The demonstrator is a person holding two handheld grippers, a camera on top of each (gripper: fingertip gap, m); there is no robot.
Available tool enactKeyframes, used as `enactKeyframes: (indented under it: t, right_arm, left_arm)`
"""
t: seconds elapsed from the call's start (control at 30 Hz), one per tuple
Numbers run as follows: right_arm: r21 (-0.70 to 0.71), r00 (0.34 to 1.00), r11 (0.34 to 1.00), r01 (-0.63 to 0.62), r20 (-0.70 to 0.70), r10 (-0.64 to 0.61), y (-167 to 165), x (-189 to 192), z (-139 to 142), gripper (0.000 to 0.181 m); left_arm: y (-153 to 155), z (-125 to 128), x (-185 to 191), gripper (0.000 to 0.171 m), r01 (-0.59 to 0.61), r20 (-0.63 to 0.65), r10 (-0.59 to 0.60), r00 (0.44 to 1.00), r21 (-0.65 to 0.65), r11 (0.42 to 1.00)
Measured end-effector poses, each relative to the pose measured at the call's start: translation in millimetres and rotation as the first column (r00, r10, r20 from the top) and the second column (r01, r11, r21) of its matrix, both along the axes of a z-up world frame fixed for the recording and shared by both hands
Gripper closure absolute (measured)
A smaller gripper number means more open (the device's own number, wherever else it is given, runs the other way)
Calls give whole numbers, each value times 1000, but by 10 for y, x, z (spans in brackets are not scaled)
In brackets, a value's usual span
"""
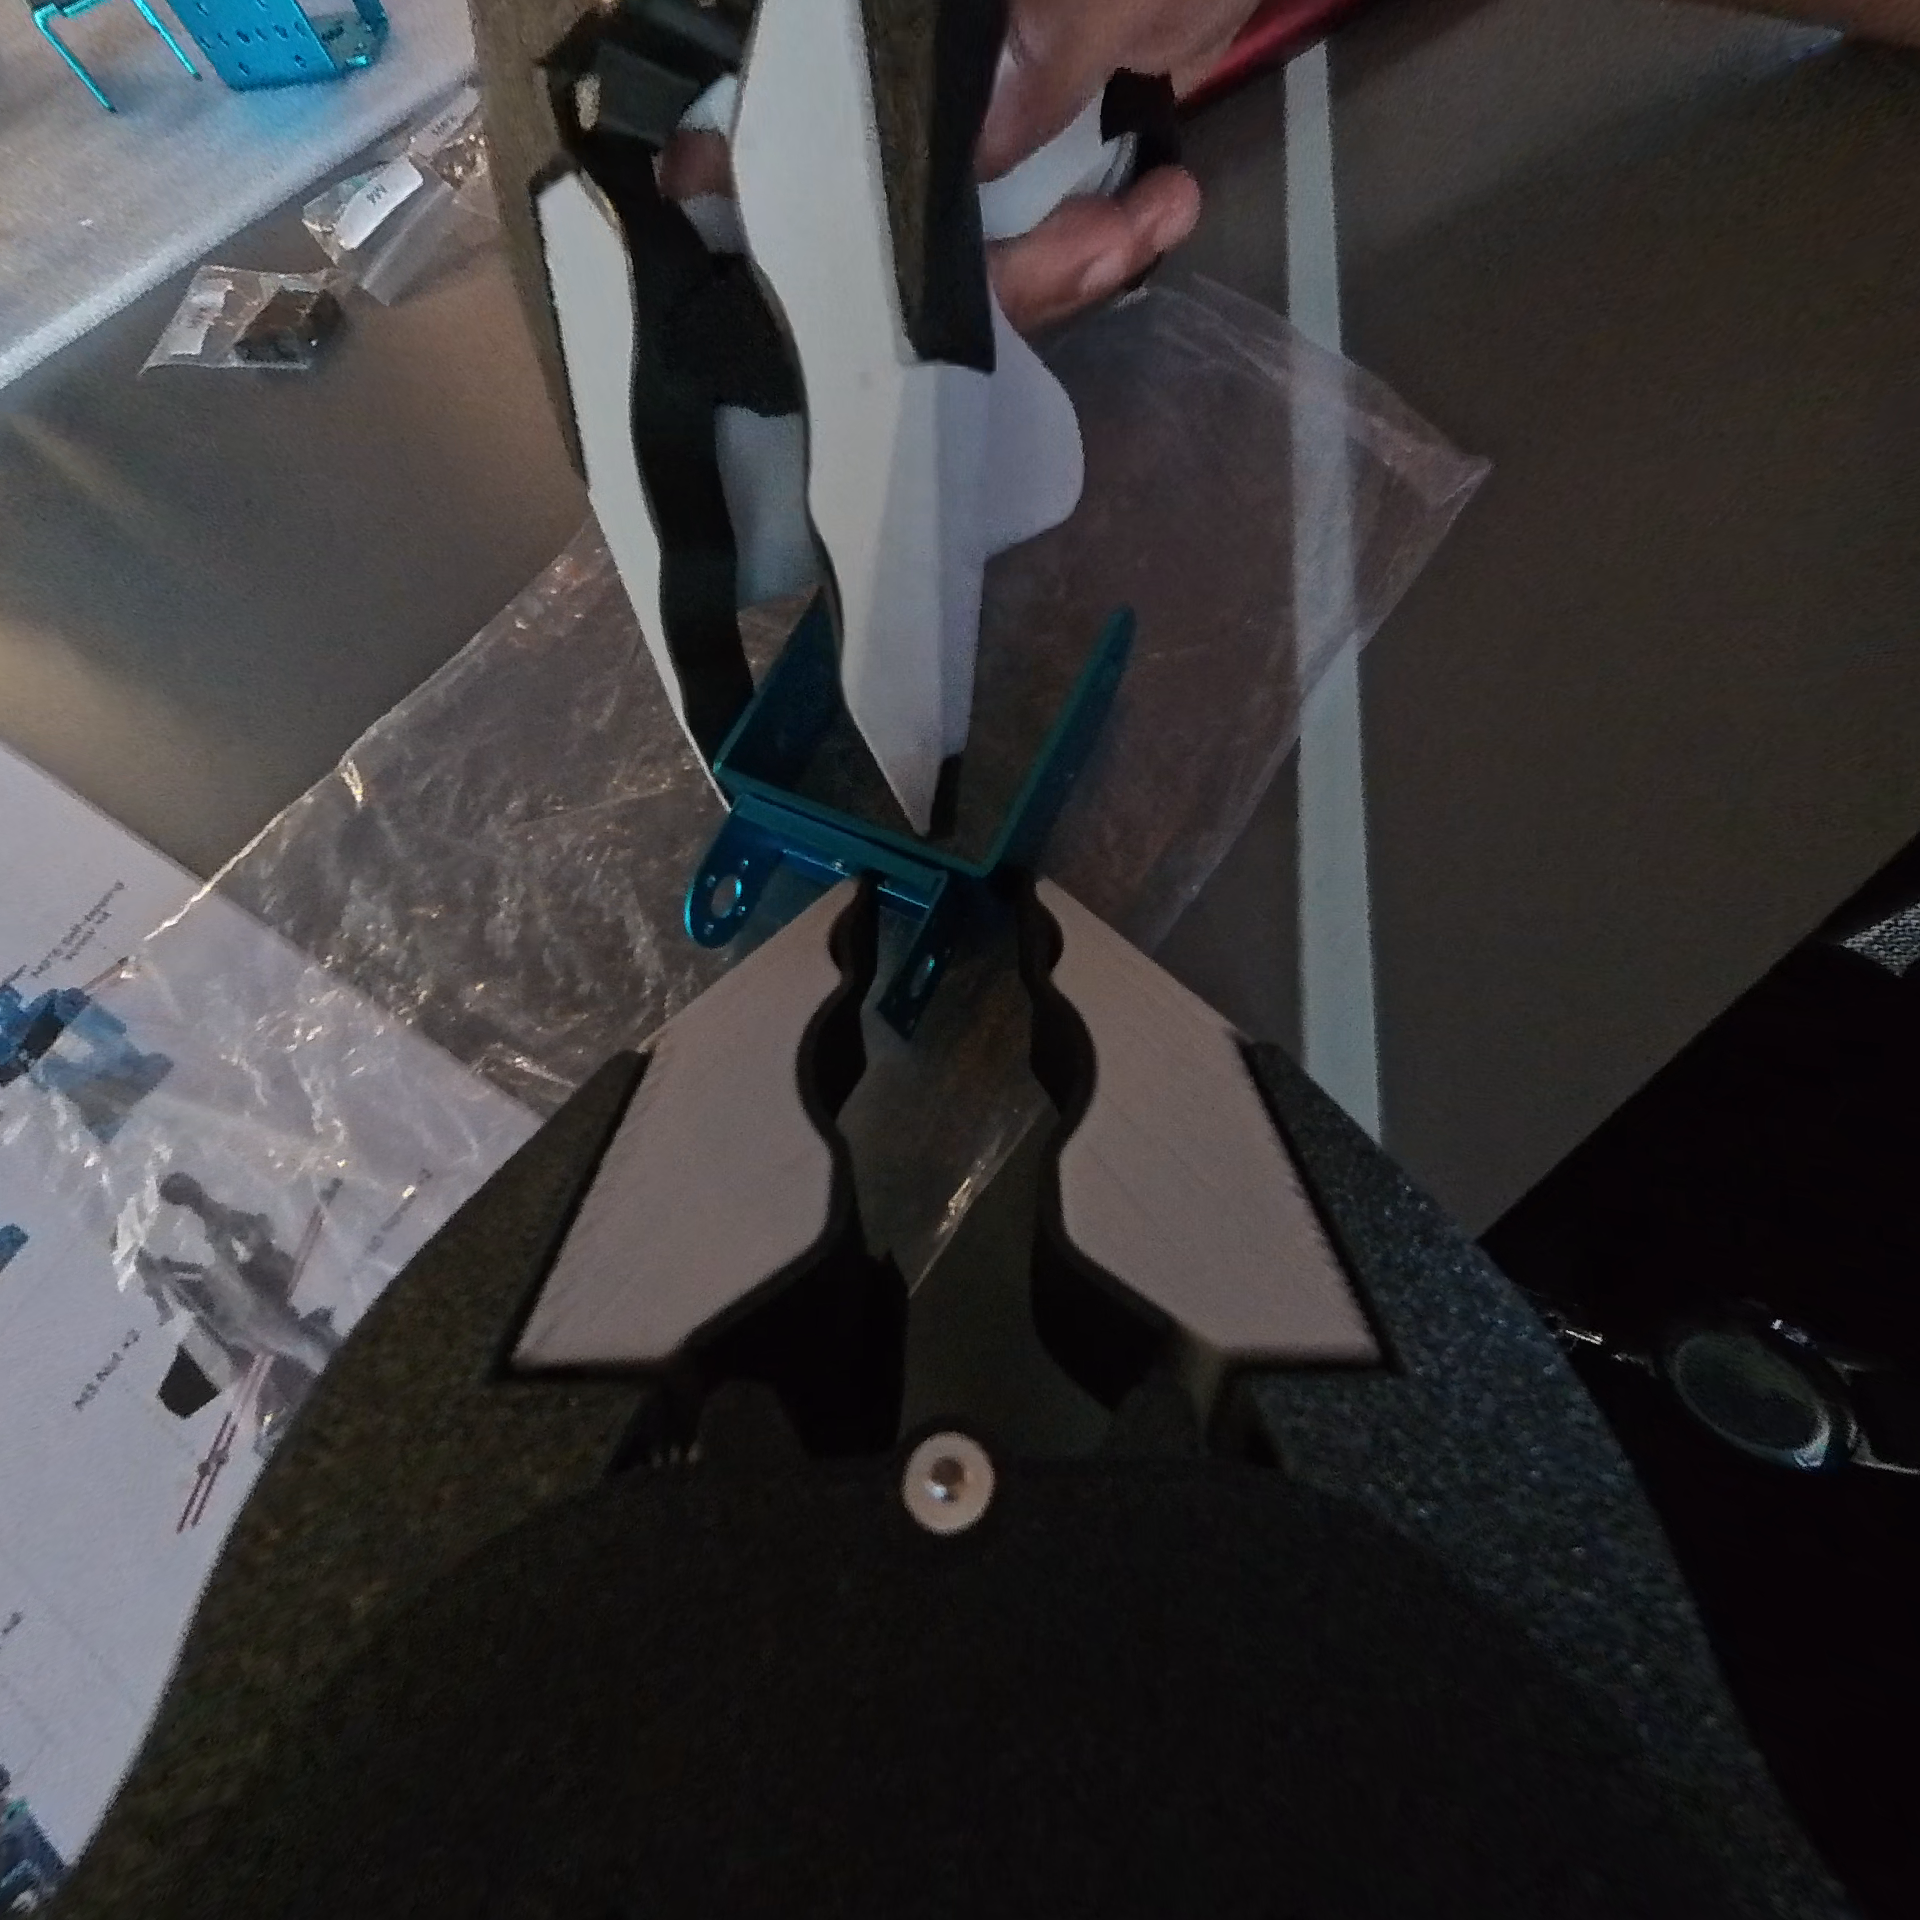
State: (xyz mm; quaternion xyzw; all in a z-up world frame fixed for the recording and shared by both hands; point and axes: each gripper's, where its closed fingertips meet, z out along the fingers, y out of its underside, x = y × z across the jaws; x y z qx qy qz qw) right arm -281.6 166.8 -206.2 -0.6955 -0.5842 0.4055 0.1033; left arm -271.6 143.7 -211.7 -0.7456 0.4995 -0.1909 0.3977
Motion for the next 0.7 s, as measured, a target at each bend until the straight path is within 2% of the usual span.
enactKeyframes:
  t: [0.2, 0.4, 0.5, 0.63, 0.7]
  right_arm:
    - [66, 1000, 998, 11, 28, -13, 37, -3, -30, 142]
    - [-63, 1000, 998, 26, -8, -26, 44, 6, -2, 146]
    - [-83, 1000, 997, 0, -12, -1, 30, 34, 28, 136]
    - [15, 1000, 1000, 1, -27, 0, 177, 129, 171, 128]
    - [66, 1000, 998, 6, 21, -7, 234, 174, 178, 128]
  left_arm:
    - [0, 0, -1, 145, -1, 0, 1, 1000, 0, 1000]
    - [-1, 2, 1, 145, 0, 0, 0, 1000, 2, 1000]
    - [4, 4, -2, 146, -7, 1, 7, 1000, 4, 1000]
    - [-6, 25, -10, 147, -8, -8, 9, 1000, 50, 999]
    - [-47, 84, -4, 131, 5, 9, -6, 1000, 88, 996]
